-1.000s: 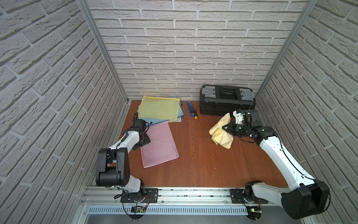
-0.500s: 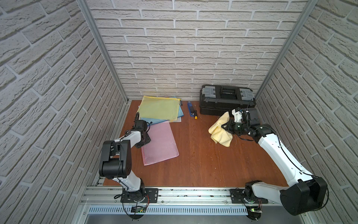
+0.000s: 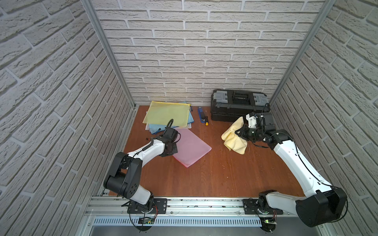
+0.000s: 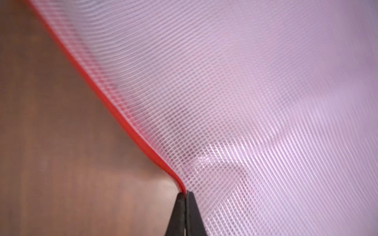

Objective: Wipe the document bag
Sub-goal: Move the document bag to the center of the board.

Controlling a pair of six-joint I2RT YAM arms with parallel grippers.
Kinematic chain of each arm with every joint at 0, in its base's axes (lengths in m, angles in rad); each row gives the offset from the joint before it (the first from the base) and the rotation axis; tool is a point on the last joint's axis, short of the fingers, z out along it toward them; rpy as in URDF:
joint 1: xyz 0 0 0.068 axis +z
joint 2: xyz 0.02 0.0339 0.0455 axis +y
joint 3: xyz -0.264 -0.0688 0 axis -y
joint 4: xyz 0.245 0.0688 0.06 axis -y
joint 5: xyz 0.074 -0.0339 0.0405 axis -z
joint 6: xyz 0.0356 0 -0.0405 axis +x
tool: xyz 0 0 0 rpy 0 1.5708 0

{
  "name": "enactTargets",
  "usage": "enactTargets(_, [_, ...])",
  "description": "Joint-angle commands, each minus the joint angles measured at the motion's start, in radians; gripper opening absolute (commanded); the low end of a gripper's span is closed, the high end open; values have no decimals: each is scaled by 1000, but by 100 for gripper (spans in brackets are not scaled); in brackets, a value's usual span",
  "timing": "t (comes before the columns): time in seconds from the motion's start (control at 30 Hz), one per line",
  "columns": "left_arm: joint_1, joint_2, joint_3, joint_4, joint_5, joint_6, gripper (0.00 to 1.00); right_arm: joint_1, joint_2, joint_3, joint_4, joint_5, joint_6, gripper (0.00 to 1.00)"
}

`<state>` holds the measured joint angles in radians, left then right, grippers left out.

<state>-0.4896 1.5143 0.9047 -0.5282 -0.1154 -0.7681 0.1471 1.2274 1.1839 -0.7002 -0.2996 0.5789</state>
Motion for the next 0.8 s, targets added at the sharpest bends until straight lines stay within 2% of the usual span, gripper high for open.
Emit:
enactTargets(0.0, [-140,18,58,-38,100,-101,0,8,-37,53,-31,32,-31,2])
enactTargets(0.1, [-249,99,119,-31,136,-179,0,7,-41,89,-62,32,-44,2])
enactTargets(0.17, [-313,171,169,25,217,-200,0,8,-40,103,-76,27,-48,2])
enactTargets(0.23, [-365,254,236,37,275,-196,0,8,-37,105,-79,17,-47,2])
enactTargets(0.37, [-429,369,350,-41,274,-166,0,8,-47,91,-93,15,-47,2])
enactTargets(0.53, [-410,403,360,-37,232,-91,0,8,-71,33,-108,16,-48,2])
enactTargets(0.77, [-304,510,486,25,242,67,0,37,-29,-83,-135,-102,-55,2])
